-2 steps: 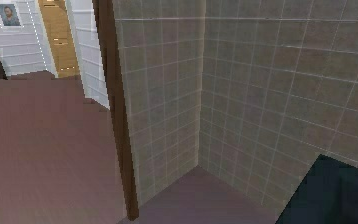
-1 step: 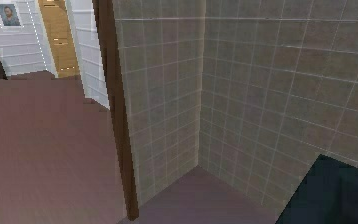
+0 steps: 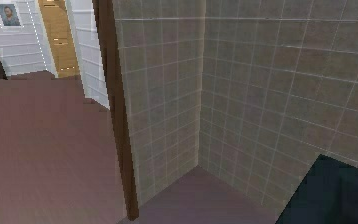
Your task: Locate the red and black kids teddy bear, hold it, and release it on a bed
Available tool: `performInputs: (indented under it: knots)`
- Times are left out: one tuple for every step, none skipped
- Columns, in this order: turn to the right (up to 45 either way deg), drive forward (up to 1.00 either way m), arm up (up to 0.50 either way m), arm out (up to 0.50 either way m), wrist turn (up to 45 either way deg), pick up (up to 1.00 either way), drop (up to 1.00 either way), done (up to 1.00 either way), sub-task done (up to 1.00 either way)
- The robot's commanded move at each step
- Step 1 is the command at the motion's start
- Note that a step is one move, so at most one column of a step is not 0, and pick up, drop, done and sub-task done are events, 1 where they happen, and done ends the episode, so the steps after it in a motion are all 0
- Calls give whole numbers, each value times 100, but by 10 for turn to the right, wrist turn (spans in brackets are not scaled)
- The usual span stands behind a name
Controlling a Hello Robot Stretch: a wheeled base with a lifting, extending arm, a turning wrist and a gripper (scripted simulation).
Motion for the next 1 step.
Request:
performInputs:
  knots:
    - [0, 0, 0, 0, 450, 0, 0, 0, 0]
